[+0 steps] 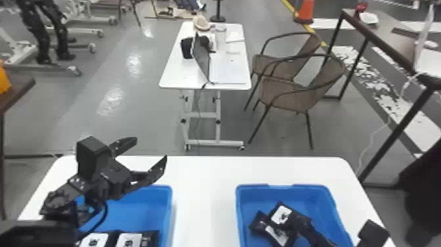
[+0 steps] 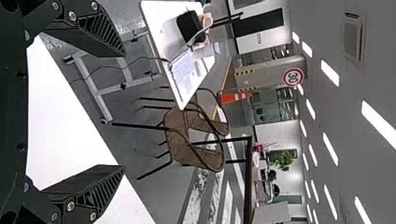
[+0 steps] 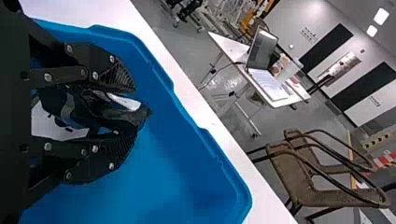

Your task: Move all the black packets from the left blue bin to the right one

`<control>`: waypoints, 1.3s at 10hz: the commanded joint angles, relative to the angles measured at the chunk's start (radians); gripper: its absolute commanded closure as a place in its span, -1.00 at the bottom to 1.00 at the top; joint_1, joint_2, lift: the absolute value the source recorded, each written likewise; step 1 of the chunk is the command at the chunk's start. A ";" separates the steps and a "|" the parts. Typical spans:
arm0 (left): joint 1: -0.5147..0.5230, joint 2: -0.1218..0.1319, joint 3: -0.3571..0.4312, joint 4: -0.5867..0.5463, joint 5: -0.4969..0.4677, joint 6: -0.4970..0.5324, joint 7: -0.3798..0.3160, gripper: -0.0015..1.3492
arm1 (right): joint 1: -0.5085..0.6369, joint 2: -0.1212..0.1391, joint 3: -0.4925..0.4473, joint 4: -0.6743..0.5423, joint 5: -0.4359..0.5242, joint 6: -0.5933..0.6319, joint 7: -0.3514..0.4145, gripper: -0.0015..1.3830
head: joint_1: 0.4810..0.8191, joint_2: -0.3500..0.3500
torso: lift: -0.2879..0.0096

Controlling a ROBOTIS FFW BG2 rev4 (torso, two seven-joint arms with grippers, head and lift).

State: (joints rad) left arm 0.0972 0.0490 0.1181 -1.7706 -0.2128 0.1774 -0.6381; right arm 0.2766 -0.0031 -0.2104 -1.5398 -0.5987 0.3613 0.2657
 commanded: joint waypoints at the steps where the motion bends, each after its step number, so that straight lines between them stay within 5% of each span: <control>1: 0.010 0.005 0.002 -0.010 0.000 0.024 0.000 -0.72 | 0.009 0.004 -0.009 -0.020 0.008 -0.035 -0.002 -0.92 | 0.27 -0.15 | 0.94; 3: 0.029 -0.004 0.017 -0.023 0.009 0.048 0.008 -0.73 | 0.039 0.004 -0.030 -0.095 0.045 -0.042 -0.011 -0.71 | 0.27 -0.19 | 0.94; 6: 0.033 0.060 -0.031 -0.050 0.007 0.145 -0.002 -0.72 | 0.115 0.004 -0.058 -0.306 0.154 -0.042 -0.057 -0.70 | 0.27 -0.28 | 0.94; 7: 0.050 0.057 -0.021 -0.050 -0.014 0.186 -0.002 -0.72 | 0.116 0.004 -0.063 -0.324 0.126 -0.039 -0.054 -0.70 | 0.27 -0.32 | 0.94; 9: 0.025 0.063 -0.001 -0.038 -0.134 0.327 -0.144 -0.72 | 0.107 0.004 -0.061 -0.335 0.106 -0.010 -0.037 -0.70 | 0.27 -0.30 | 0.94; 13: -0.019 0.080 -0.008 -0.032 -0.254 0.622 -0.319 -0.69 | 0.102 0.004 -0.061 -0.330 0.088 0.025 -0.026 -0.70 | 0.27 -0.16 | 0.94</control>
State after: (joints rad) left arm 0.0903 0.1296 0.1137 -1.8071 -0.4360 0.7644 -0.9494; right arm 0.3801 -0.0031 -0.2713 -1.8735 -0.5077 0.3801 0.2393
